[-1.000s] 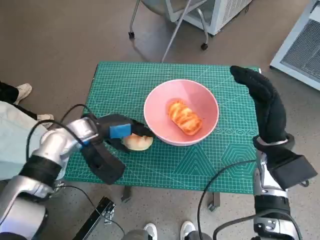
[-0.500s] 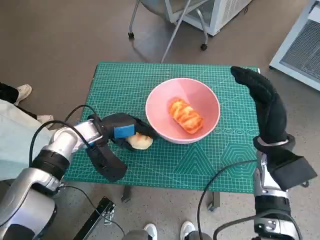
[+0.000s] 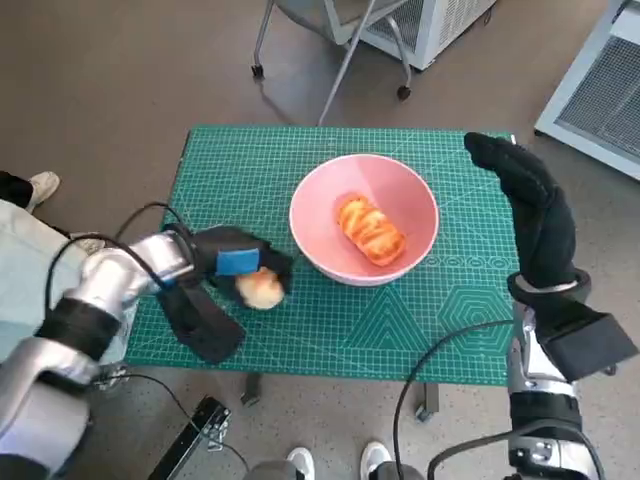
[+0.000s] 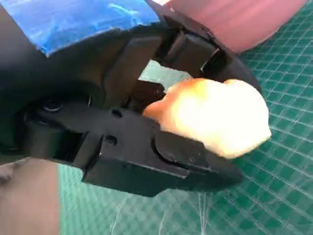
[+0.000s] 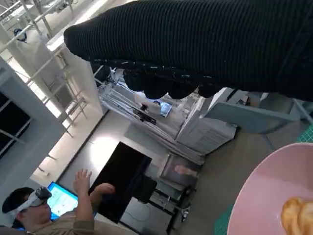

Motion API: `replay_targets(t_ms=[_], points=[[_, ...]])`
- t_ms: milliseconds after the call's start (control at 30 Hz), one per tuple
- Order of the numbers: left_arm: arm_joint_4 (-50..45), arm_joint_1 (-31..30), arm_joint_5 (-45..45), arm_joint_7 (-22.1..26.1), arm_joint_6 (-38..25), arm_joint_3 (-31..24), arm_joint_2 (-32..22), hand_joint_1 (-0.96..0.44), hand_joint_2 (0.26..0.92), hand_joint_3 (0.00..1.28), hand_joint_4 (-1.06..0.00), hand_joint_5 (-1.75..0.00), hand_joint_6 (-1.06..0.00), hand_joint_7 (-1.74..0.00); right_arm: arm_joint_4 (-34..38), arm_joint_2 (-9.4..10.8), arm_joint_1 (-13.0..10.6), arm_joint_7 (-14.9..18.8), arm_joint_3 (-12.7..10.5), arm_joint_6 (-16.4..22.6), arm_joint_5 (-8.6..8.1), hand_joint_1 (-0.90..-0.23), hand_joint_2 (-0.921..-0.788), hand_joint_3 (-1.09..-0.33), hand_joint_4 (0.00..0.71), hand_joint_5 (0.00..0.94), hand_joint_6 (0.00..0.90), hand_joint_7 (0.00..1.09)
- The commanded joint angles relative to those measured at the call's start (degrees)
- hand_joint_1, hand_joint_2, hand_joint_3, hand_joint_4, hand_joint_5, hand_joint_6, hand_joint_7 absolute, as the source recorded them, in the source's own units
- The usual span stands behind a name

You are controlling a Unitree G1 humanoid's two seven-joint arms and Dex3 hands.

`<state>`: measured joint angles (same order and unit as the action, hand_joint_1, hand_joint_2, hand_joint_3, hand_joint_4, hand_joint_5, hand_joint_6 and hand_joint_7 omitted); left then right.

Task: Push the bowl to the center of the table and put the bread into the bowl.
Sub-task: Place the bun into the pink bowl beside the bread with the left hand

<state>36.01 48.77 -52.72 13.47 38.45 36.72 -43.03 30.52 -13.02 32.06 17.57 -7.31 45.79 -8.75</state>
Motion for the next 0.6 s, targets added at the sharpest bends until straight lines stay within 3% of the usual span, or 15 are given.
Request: replay_targets(t_ms=[33, 200, 367, 500, 600], points=[[-7.4, -2.3, 13.8, 11.3, 0.1, -6.1, -2.3, 0.00, 0.920, 0.07, -0.62, -1.18, -0.71, -1.15, 0.4, 0.7, -1.3, 0.2, 0.4, -1.1, -0.04, -0.589, -0.921, -0.839, 0.351, 0.022, 0.000, 0.84], [-13.6, -1.9, 26.6, 19.8, -2.3, -11.2, -2.6, 0.00, 0.914, 0.03, -0.63, -1.21, -0.79, -1.01, 0.4, 0.5, -1.1, 0.5, 0.3, -1.4, -0.56, -0.596, -0.921, -0.839, 0.351, 0.022, -0.001, 0.83], [-18.3, 0.7, 34.2, 24.4, -5.1, -15.2, -1.5, 0.00, 0.912, 0.02, -0.62, -1.20, -0.82, -1.00, 0.3, 0.4, -0.9, 0.7, 0.3, -1.9, -0.92, -0.600, -0.921, -0.837, 0.352, 0.022, -0.001, 0.83], [-19.9, 3.5, 35.2, 22.9, -4.3, -17.9, 0.8, 0.00, 0.911, 0.02, -0.62, -1.18, -0.83, -1.00, 0.5, 0.4, -0.7, 1.0, 0.3, -2.1, -1.15, -0.601, -0.921, -0.836, 0.352, 0.022, -0.001, 0.83], [-19.3, 6.0, 32.2, 18.7, -2.7, -19.0, 3.4, 0.00, 0.907, 0.02, -0.64, -1.16, -0.84, -1.00, 0.5, 0.6, -0.6, 1.1, 0.3, -2.3, -1.21, -0.601, -0.921, -0.835, 0.352, 0.022, -0.001, 0.83]])
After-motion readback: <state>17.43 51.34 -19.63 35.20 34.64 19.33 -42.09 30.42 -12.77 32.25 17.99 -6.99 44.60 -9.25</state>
